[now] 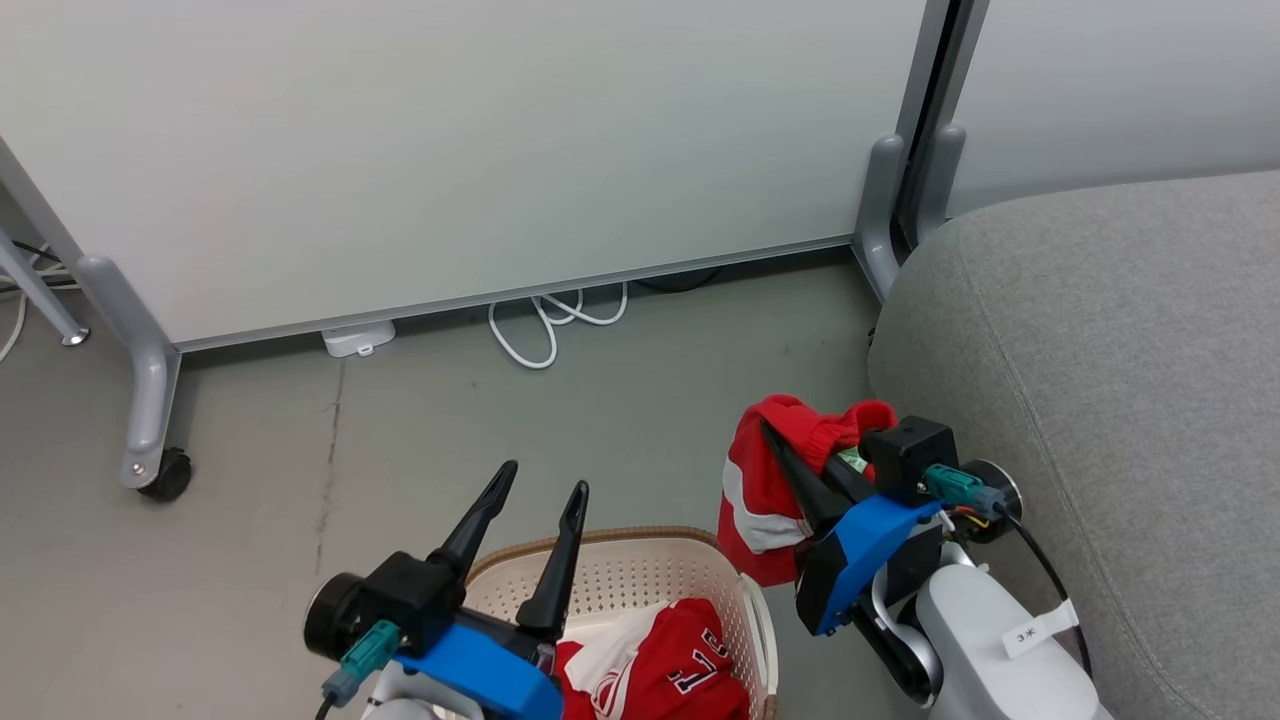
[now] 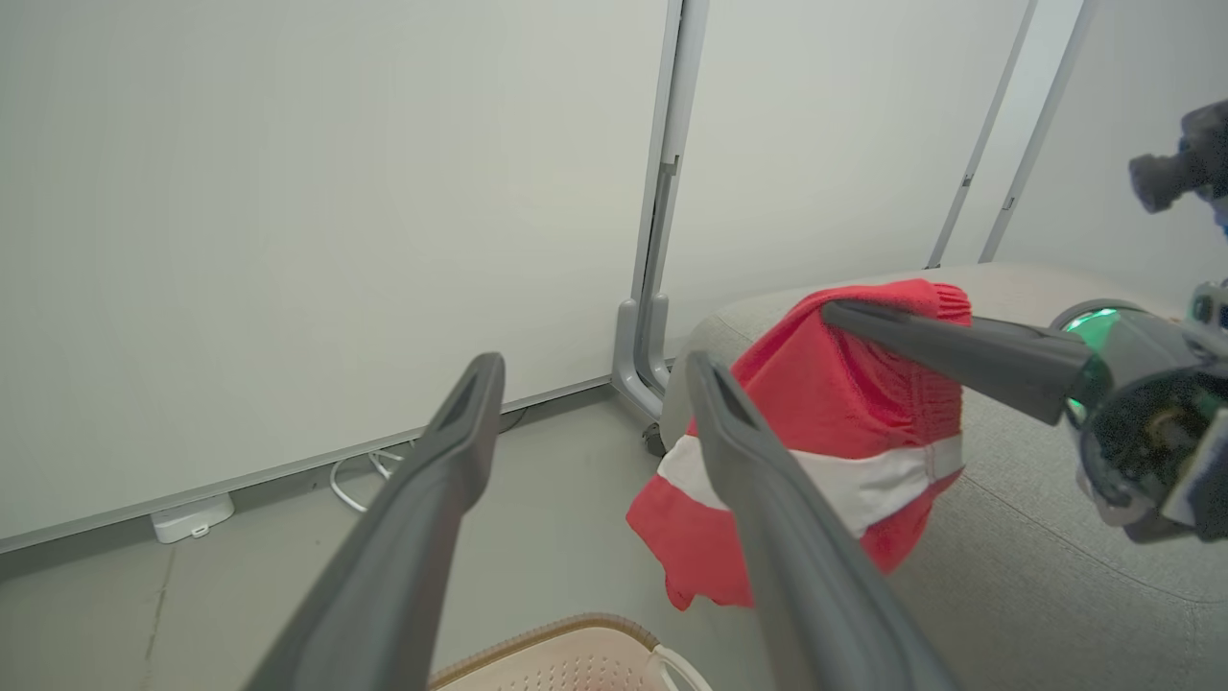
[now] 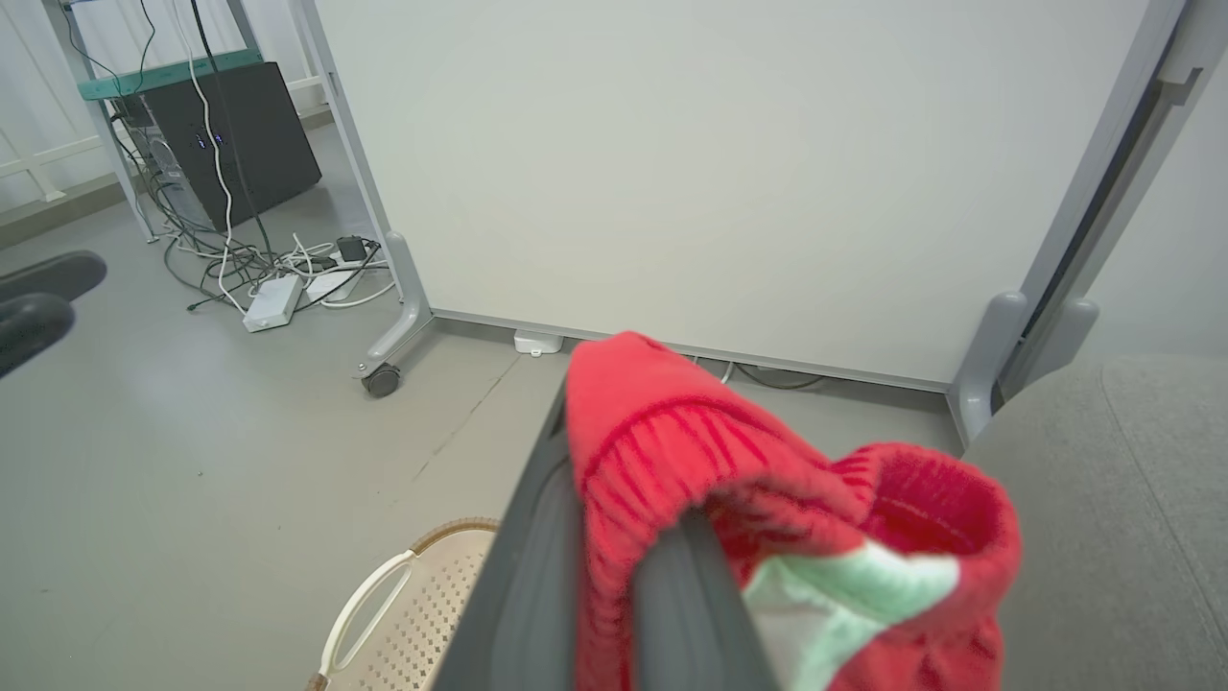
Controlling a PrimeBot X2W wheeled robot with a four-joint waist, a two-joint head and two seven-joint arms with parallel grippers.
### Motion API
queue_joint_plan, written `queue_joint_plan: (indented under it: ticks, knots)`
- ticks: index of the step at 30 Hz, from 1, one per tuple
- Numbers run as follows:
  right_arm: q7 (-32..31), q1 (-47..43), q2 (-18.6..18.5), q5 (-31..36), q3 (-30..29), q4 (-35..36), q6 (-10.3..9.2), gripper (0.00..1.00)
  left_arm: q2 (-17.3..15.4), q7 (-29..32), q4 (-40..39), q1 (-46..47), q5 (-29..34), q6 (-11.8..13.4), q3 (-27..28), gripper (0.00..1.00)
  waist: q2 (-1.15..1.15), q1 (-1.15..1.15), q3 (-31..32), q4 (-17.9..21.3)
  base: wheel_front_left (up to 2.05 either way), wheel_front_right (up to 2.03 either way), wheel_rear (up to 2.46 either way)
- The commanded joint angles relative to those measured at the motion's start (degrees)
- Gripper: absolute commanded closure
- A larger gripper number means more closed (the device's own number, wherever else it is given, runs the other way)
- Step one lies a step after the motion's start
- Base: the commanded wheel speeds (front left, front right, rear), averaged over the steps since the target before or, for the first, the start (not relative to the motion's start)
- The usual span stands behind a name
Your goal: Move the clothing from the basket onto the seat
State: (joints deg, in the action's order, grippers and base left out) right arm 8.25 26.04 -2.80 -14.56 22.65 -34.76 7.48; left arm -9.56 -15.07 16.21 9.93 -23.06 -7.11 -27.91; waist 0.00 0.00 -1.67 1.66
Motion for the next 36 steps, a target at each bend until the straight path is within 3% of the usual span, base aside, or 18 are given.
queue_joint_plan:
  ticks: [1,8,22,29,36]
  knots:
    - [-0.1,-0.8,-0.2,0.5,-0.3,0.4,0.03,1.00,0.0,-0.1,-0.3,-1.1,0.8,-0.3,1.0,0.00,0.00,0.00,0.0,0.0,0.00,0.00,0.00]
    - [-0.9,-1.6,-0.2,1.2,-1.9,1.9,0.03,1.00,1.0,-0.1,-1.3,-3.1,2.4,-0.4,4.2,0.00,0.00,0.00,-0.7,-0.5,0.00,0.00,0.00]
    - [-1.7,-2.5,-0.2,1.4,-3.2,4.5,0.03,1.00,0.6,-0.2,-1.6,-2.6,2.6,-0.4,4.0,0.00,0.00,0.00,-2.1,0.6,0.00,0.00,0.00]
    - [-1.9,-2.5,-0.2,1.3,-3.7,6.5,0.03,1.00,0.4,-0.2,-1.6,-2.8,2.9,-0.4,4.4,0.00,0.00,0.00,-3.0,5.6,0.00,0.00,0.00]
    - [-1.9,-2.8,-0.2,1.2,-4.4,8.1,0.03,1.00,0.0,-0.2,-2.2,-1.9,3.4,-0.4,3.8,0.00,0.00,0.00,-3.7,13.1,0.00,0.00,0.00]
